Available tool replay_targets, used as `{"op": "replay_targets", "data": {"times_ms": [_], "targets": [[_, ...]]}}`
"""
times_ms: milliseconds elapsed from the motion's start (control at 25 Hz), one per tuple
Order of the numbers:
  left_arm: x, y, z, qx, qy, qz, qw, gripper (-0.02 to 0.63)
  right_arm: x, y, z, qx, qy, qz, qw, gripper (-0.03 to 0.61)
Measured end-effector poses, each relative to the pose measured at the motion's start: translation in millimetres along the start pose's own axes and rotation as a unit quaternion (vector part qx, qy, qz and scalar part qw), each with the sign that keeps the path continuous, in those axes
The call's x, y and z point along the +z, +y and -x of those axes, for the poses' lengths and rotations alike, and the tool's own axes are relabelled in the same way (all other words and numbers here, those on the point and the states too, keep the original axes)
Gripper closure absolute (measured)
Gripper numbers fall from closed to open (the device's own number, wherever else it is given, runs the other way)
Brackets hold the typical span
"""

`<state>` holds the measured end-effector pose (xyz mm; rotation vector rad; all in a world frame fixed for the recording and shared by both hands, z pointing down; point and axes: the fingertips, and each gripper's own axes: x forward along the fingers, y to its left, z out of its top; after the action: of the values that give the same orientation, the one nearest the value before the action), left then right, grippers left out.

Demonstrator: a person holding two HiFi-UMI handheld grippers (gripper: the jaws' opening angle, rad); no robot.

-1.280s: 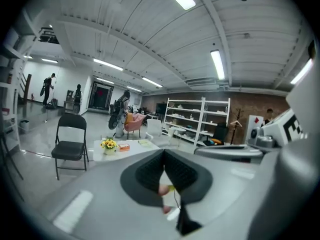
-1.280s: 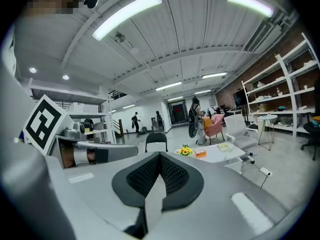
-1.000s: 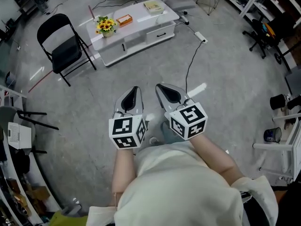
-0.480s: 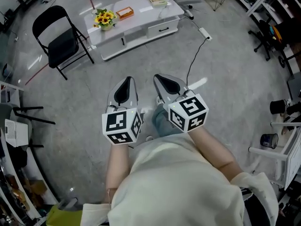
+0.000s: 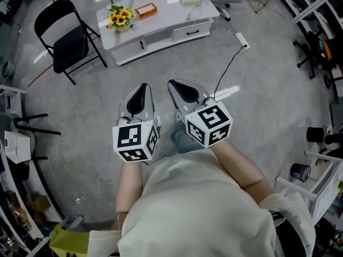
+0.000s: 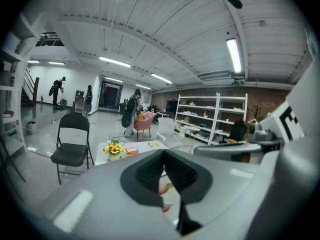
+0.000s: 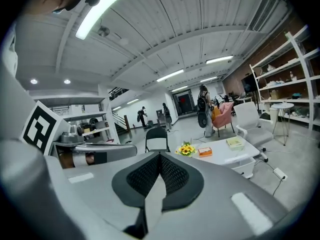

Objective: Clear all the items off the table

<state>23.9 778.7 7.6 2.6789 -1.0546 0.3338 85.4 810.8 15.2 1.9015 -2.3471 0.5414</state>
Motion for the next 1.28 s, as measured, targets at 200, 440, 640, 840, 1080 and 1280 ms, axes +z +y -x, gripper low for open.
{"op": "replay_targets", "data": {"times_ms": [200,440,640,840,1080,1280], "targets": [[13.2,4.1,-38.2,0.016,-0.004,0.017,0.9997,0.604,14.8,-28.1,-23.8,0.022,0.007,0.005,1.000,0.581],[29.3,10.0,-82.6,0.042,-0.011,0.026,0.9987,0.604,31.1,-63.0,-50.6,0.048,0.013,0.012,0.999,0.581],[39.0,7.3,-115.5,0.056,-0.015,0.023,0.9981,0.604,42.3,-92.2,-68.4,0.065,0.013,0.017,0.998,0.581],[44.0,3.1,-141.6,0.066,-0.016,0.025,0.9974,0.604,50.3,-118.3,-80.2,0.074,0.010,0.020,0.997,0.581],[45.7,-5.7,-155.9,0.072,-0.012,0.022,0.9971,0.604,55.4,-140.5,-80.4,0.074,0.006,0.011,0.997,0.581],[47.6,-5.8,-161.3,0.076,-0.015,0.027,0.9966,0.604,55.3,-147.8,-80.0,0.076,0.009,0.014,0.997,0.581]]}}
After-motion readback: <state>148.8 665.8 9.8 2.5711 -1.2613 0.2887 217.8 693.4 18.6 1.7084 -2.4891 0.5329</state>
